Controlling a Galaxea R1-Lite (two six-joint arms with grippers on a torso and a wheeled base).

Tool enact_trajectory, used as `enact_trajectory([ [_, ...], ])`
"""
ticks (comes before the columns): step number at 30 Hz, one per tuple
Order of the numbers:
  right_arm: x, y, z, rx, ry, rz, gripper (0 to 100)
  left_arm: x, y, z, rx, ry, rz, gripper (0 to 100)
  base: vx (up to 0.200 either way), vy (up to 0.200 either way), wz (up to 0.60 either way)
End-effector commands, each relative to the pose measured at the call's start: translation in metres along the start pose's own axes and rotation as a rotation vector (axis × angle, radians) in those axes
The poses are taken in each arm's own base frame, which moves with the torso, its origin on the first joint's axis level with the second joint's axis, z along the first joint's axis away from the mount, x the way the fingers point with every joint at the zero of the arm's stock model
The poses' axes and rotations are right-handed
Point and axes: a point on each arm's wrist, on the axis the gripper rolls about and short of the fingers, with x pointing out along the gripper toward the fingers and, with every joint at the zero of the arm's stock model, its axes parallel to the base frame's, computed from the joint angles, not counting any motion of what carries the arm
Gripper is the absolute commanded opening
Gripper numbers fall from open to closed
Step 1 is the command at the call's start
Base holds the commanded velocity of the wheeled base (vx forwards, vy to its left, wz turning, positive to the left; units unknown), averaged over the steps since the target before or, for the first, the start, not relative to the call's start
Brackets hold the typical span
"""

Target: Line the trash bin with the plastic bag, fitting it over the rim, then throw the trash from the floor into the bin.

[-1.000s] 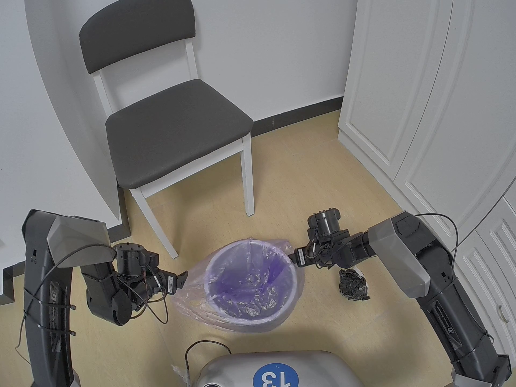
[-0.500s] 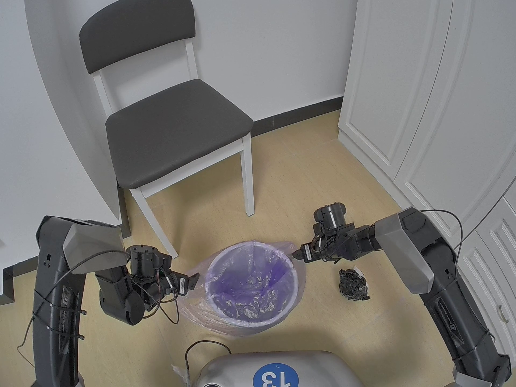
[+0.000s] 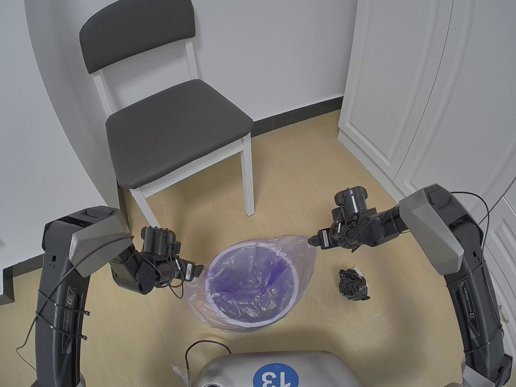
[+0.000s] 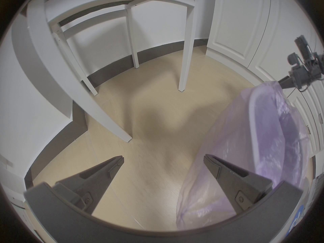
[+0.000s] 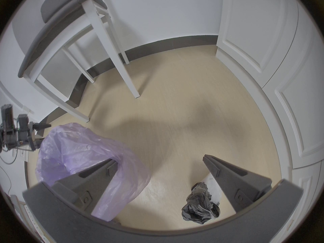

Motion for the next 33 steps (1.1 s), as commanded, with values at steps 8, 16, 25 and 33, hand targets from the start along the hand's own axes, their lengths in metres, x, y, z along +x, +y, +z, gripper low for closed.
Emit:
enact_trajectory([
  [8,-0.007,0.004,-0.013,-0.033,0.009,0.011,100,0.022,-0.003,0.028,0.069,0.039,-0.013,100,0.0,0.0,0.0],
  [16,0.033,0.008,-0.013,-0.06,-0.01,0.05,100,-0.007,0.018,0.016,0.036,-0.066,0.035,100,0.0,0.0,0.0],
  [25,0.061,0.02,-0.033,-0.094,0.088,0.123,100,-0.067,0.045,0.012,-0.012,-0.161,0.057,100,0.0,0.0,0.0],
  [33,0.058,0.042,-0.034,-0.166,0.096,0.191,100,-0.075,0.052,-0.005,-0.026,-0.195,0.08,100,0.0,0.0,0.0],
])
